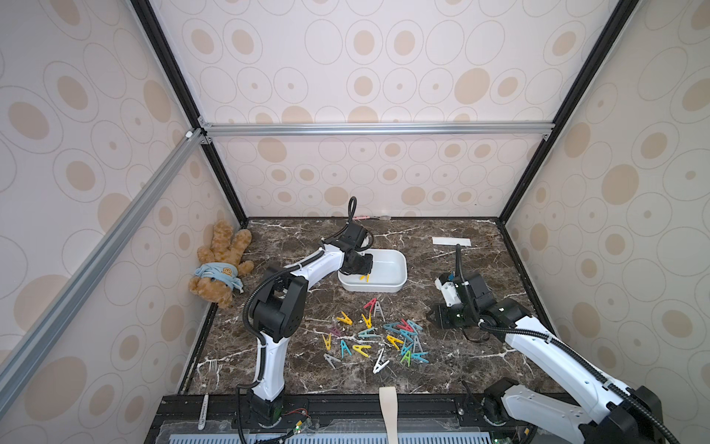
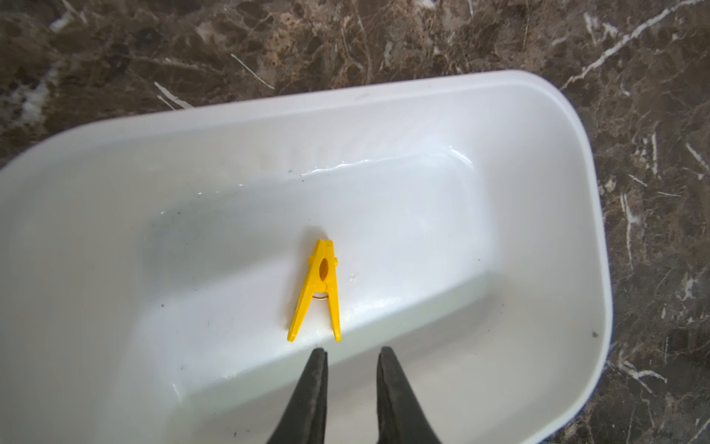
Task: Put the clothespins into the storage box
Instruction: Place the clothespin in the storage box, then pick up the clothespin from the center of the board.
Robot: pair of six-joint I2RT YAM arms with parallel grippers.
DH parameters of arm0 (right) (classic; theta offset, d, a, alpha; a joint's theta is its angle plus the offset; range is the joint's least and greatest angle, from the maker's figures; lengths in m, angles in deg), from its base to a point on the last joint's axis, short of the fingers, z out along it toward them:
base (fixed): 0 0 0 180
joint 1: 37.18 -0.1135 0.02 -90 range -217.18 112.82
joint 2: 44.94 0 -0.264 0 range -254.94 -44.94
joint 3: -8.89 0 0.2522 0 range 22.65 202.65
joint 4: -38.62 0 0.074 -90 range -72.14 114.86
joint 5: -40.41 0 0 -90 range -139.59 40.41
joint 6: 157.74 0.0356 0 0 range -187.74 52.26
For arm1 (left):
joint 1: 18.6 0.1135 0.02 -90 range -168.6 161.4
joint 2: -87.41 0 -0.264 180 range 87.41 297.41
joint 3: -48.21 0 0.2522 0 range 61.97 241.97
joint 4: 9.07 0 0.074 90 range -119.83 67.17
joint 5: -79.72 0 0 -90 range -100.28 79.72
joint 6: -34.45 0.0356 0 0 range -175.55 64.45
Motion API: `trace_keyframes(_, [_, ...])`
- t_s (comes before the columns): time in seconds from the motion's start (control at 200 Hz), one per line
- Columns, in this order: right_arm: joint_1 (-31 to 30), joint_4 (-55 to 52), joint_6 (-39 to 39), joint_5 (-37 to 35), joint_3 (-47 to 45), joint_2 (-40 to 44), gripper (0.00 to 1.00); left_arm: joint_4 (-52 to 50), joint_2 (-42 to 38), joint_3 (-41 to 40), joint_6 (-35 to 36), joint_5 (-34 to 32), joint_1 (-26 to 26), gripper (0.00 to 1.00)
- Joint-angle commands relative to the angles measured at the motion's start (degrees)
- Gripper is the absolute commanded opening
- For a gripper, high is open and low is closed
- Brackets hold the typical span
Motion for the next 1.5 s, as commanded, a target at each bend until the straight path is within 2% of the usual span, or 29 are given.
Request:
trace_keyframes(0.0, [-0.74, -2.42, 1.94, -1.19, -1.21, 1.44, 0.36, 0.15, -1.28, 2.70, 1.71, -0.95, -0.32, 0.29])
trace_keyframes(0.195, [-2.77, -3.35, 2.98, -3.00, -1.25, 1.79, 0.35, 3.75, -7.55, -0.45, 1.80, -2.41, -0.32, 0.37])
trace_keyframes(0.36, [-7.08, -4.27, 4.30, -4.63, -0.45, 0.62, 0.35, 7.60, -16.20, -8.30, 1.88, -3.89, -0.41, 0.44])
trace_keyframes(0.555, [-16.01, -8.38, 7.33, -10.32, -1.03, 1.41, 0.37, 8.47, -26.71, -19.72, 0.76, -7.17, -0.44, 0.48])
trace_keyframes(0.68, [-18.35, -5.51, 10.14, -9.97, -3.69, 0.10, 0.38, 9.91, -33.19, -26.91, -1.73, -9.95, -0.32, 0.55])
trace_keyframes(0.785, [-18.67, -2.70, 10.30, -9.40, -5.13, -2.46, 0.38, 11.84, -36.97, -31.54, -4.32, -10.06, -0.23, 0.57])
trace_keyframes(0.98, [-18.69, 0.78, 8.42, -7.51, -5.34, -7.80, 0.34, 11.16, -38.57, -34.31, -5.30, -10.69, -0.08, 0.57])
trace_keyframes(1.286, [-18.69, 2.64, 8.42, -12.27, -5.67, -13.22, 0.31, 11.48, -39.56, -36.21, -6.52, -11.19, -0.01, 0.57])
trace_keyframes(1.496, [-18.71, 5.11, 8.52, -12.41, -5.82, -17.32, 0.28, 11.40, -39.85, -36.70, -6.26, -11.19, 0.06, 0.57])
